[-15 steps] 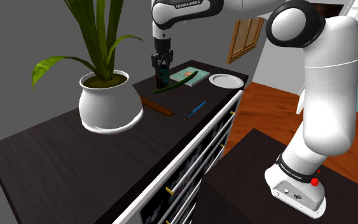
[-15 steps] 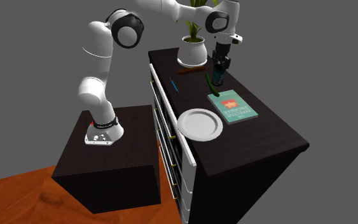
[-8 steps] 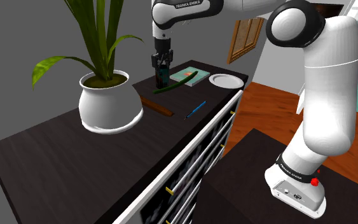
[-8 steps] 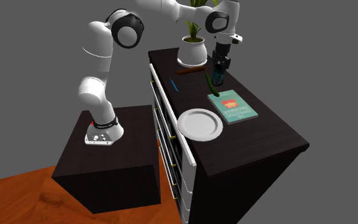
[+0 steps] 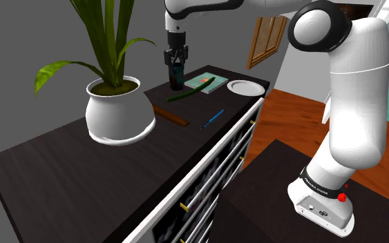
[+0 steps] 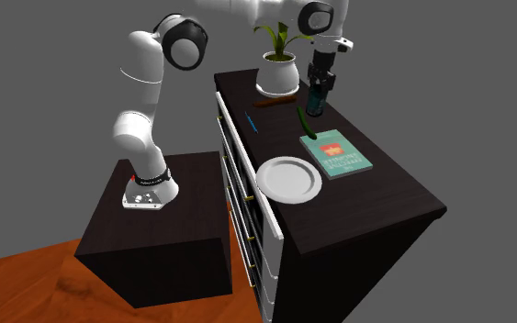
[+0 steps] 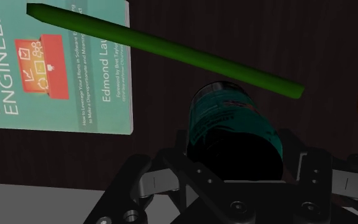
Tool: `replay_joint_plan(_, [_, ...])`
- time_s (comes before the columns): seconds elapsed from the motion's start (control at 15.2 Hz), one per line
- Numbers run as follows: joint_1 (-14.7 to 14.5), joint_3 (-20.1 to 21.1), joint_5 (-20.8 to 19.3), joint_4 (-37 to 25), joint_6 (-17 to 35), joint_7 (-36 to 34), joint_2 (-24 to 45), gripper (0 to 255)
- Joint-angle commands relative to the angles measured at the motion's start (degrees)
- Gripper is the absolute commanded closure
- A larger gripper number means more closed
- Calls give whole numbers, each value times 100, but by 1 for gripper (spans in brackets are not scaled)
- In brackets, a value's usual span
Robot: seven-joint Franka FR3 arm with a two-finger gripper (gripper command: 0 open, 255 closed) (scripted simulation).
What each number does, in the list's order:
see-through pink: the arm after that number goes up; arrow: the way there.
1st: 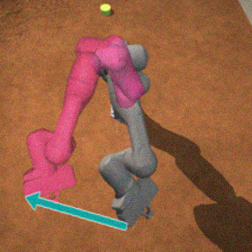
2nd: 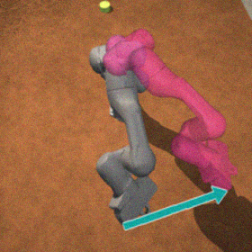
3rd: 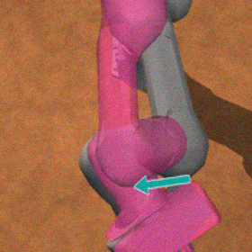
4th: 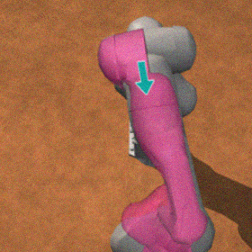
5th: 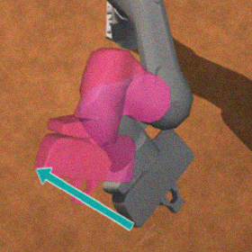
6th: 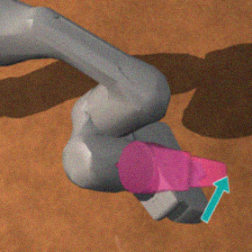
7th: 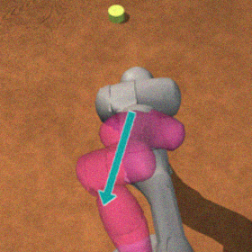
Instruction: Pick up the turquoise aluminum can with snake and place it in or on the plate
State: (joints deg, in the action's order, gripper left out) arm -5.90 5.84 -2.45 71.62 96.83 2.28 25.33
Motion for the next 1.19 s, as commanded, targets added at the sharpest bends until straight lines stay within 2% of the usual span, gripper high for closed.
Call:
replay_joint_plan(0.0, [-8,1,-2,-192,-171,-1,21,255])
replay_joint_plan(0.53, [-45,1,-20,-1096,-871,3,224,255])
replay_joint_plan(0.79, [307,-88,89,131,-493,390,-629,255])
replay_joint_plan(1.12, [687,-269,191,1185,-240,930,-1436,255])
